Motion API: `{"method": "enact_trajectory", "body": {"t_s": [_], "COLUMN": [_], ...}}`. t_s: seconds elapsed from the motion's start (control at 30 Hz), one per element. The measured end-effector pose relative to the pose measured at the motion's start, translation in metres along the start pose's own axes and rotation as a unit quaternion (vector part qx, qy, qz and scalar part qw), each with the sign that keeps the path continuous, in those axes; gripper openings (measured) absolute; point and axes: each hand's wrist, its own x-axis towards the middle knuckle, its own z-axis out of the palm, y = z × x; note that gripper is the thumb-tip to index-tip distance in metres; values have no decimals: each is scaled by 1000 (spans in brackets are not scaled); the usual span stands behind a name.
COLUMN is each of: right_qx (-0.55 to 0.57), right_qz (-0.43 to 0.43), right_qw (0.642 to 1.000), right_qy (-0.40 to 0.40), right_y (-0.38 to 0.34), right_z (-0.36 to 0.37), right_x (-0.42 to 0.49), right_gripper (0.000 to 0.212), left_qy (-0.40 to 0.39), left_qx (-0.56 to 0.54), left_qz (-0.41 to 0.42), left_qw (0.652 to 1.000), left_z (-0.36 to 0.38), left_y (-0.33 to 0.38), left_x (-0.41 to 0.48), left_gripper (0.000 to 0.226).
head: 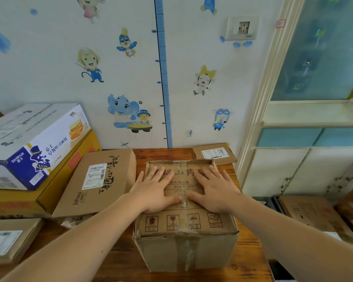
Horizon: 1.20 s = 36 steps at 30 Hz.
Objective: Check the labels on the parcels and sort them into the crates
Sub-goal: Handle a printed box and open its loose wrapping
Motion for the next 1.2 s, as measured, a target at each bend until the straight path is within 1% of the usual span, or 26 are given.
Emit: {"method": "enact_trajectory", "body": {"t_s": [0.17,0.4,0.53,0.63,0.8,0.93,1.03,1.2], "right_qx": [1,-3,12,26,39,54,35,14], "right_qz": [0,1,-2,-8,-8,6,7,11], "right_qw": [999,998,998,999,999,998,998,998], "right_qy": [-33,-62,-56,-36,-31,-31,-50,-52], "right_y": [-4,-3,-2,-1,-1,-1,0,-2], "right_z": [4,5,3,-1,1,5,7,9], "right_x": [-1,1,-1,-2,-7,-10,-11,-10], "right_gripper": [94,91,90,89,89,88,85,84], "left_qy": [-1,-15,-16,-10,-4,1,-2,-6], "left_qx": [-7,8,0,-21,-37,-52,-43,-20], "left_qz": [0,-2,-4,-3,7,3,1,-6], "left_qw": [1000,1000,1000,1000,999,999,999,1000], "left_z": [7,10,8,3,3,9,10,11], "left_y": [0,3,4,2,0,-4,1,5], "left_x": [3,7,7,2,-11,-14,-15,-14], "left_gripper": [92,92,91,92,104,96,90,89]}}
